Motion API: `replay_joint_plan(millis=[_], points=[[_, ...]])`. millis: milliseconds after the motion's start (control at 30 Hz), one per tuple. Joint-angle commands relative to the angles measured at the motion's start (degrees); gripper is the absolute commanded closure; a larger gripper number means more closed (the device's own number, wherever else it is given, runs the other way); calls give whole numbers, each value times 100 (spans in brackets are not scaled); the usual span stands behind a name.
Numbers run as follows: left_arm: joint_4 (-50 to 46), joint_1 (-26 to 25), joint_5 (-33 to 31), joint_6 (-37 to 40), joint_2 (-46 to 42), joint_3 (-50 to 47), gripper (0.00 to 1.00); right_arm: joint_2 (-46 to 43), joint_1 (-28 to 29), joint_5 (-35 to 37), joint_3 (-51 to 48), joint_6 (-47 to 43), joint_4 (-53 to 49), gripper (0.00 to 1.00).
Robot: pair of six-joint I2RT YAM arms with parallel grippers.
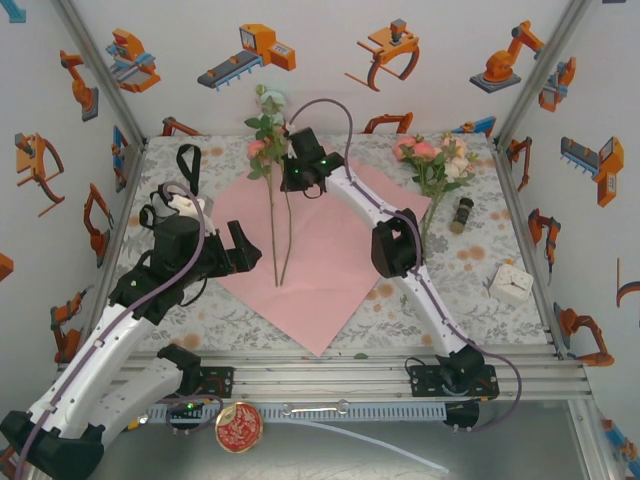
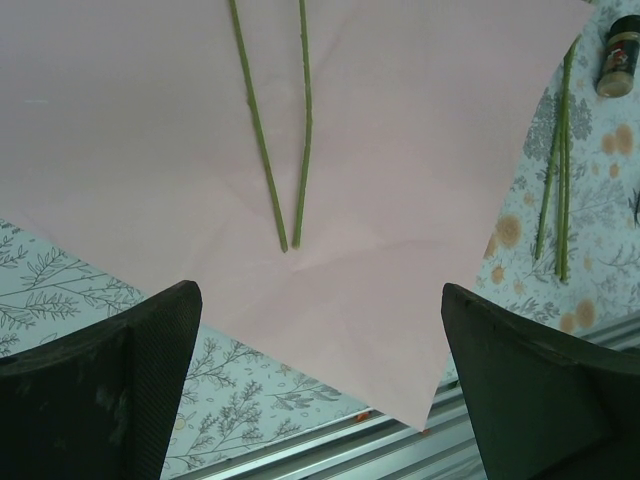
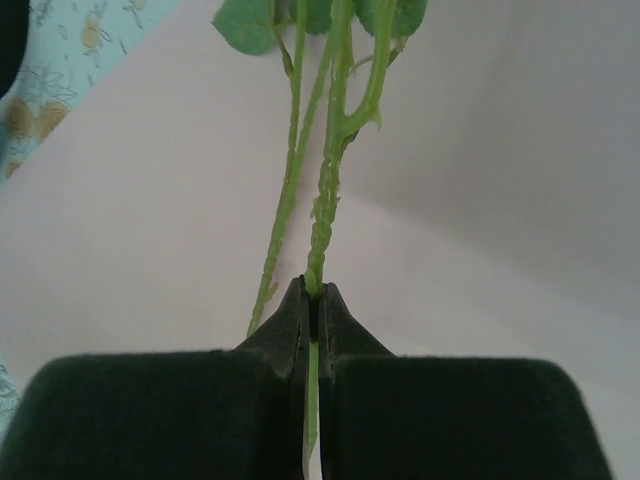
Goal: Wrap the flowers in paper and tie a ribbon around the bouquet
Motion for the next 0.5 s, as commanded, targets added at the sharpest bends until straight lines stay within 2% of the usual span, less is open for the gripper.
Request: replay_joint_plan(millis=[0,133,267,400,467], points=[[-37,46,78,-86,8,-30,3,136,-9,-287,192,321,193,98],[-40,60,118,-101,56,23,3,21,-17,-258,183,248,94,81],[-41,54,150,-135,37,33,3,-537,-76,-152,-117,12,-22,64],[174,60,324,-161,-24,-46,3,-1583,-182,108,-857,-290,-163,57],[528,60,684,-98,-66,-177,3,-2230,-275,261,-1417,-500,-195,56]])
